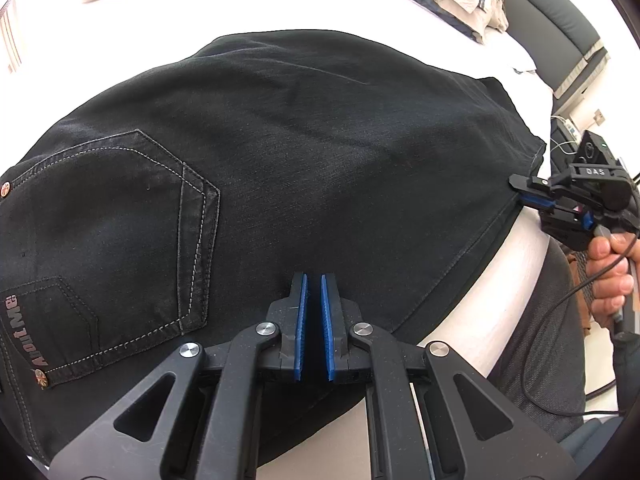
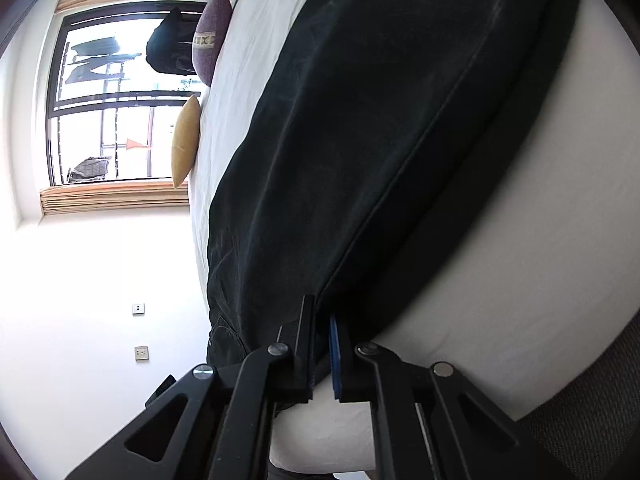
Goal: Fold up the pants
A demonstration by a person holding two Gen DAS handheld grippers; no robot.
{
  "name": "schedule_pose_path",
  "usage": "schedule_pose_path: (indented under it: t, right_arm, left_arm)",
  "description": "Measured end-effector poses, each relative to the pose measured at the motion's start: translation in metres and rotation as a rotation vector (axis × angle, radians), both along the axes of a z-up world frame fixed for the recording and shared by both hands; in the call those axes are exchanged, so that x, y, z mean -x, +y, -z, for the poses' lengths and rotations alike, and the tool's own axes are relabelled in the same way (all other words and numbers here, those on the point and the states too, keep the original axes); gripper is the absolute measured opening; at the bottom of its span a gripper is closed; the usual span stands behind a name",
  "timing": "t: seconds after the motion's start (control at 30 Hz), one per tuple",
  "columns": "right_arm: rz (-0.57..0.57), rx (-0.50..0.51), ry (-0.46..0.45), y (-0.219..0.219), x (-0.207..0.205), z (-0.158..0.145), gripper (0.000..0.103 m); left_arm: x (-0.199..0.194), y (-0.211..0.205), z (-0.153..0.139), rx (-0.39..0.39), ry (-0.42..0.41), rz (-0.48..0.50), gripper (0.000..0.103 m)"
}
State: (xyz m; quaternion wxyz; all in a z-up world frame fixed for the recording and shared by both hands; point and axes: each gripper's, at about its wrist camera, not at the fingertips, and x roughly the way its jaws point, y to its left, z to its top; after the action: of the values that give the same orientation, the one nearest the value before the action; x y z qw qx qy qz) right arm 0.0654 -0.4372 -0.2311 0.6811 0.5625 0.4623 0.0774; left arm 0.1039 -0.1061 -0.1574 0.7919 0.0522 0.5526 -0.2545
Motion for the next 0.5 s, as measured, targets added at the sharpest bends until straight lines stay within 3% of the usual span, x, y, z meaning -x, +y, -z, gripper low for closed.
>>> schedule_pose_path:
  t: [0.1, 0.17, 0.23, 0.4, 0.5]
  right_arm:
    - [0.006, 0.032, -0.001, 0.002, 0.006, -0.008, 0.006]
    - [0.030, 0.015, 0.055, 0.000, 0.009, 0.011, 0.006]
    - [0.052, -0.003, 0.051, -0.001, 0.014, 0.019, 0.003]
    - [0.038, 0.049, 0.067, -0.012, 0.020, 0.002, 0.014]
    - [0.044, 0.180, 0.062, -0.028, 0.024, -0.028, 0.017]
  left_arm:
    - [-0.001, -0.002, 0.000, -0.011, -0.003, 0.002, 0.007]
    - [-0.002, -0.003, 0.001, -0.013, -0.003, 0.000, 0.007]
    - [-0.002, -0.004, 0.002, -0.009, -0.004, 0.001, 0.007]
    - [-0.003, -0.002, 0.002, 0.004, 0.003, -0.008, 0.007]
    - [-0.002, -0.003, 0.003, -0.001, -0.003, -0.010, 0.007]
